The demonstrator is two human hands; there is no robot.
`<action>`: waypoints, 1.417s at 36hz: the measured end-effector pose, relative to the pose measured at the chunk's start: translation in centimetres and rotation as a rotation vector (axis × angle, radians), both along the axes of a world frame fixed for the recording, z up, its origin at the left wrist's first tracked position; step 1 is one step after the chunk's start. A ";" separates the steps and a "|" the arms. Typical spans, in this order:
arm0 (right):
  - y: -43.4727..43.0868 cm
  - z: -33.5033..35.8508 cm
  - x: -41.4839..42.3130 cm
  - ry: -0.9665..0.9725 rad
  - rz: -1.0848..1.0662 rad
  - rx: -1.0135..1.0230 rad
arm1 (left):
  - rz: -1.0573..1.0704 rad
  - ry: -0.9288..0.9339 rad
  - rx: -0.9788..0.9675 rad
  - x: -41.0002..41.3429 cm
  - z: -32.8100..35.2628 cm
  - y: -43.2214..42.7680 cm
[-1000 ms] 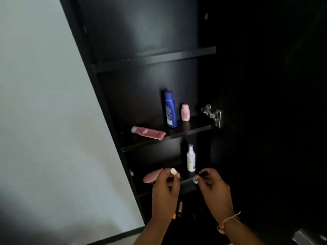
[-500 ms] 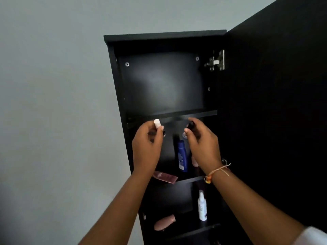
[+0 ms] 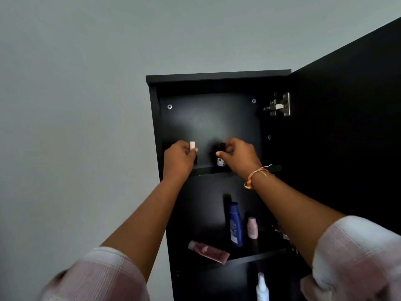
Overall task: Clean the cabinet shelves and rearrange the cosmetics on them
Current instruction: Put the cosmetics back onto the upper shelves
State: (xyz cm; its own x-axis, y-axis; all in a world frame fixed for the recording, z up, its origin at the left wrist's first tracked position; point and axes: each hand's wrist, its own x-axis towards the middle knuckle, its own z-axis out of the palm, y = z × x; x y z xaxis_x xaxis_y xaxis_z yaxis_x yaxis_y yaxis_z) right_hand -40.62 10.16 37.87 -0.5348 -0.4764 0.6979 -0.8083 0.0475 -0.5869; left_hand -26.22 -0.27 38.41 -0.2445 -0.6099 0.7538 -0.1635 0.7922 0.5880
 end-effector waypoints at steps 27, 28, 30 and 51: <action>-3.9 -0.6 -1.9 0.034 -0.042 0.038 | 0.109 -0.132 0.004 -1.7 -1.7 -2.6; -3.8 -0.7 -1.8 0.032 -0.042 0.009 | 0.120 -0.117 -0.026 -1.7 -1.8 -2.4; -3.5 -1.0 -1.5 0.029 -0.032 -0.083 | 0.149 -0.078 -0.094 -1.7 -2.2 -2.1; 5.7 -27.0 3.6 -0.204 -0.027 -0.129 | -0.408 -0.141 -0.008 1.6 -28.4 10.1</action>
State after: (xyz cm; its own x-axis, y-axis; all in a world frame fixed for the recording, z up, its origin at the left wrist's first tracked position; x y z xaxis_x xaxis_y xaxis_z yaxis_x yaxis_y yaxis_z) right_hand -36.98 15.91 10.89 -0.6823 -0.3743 0.6279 -0.6716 -0.0183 -0.7407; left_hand -24.61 9.82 9.98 -0.5652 -0.4360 0.7003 0.0858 0.8132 0.5756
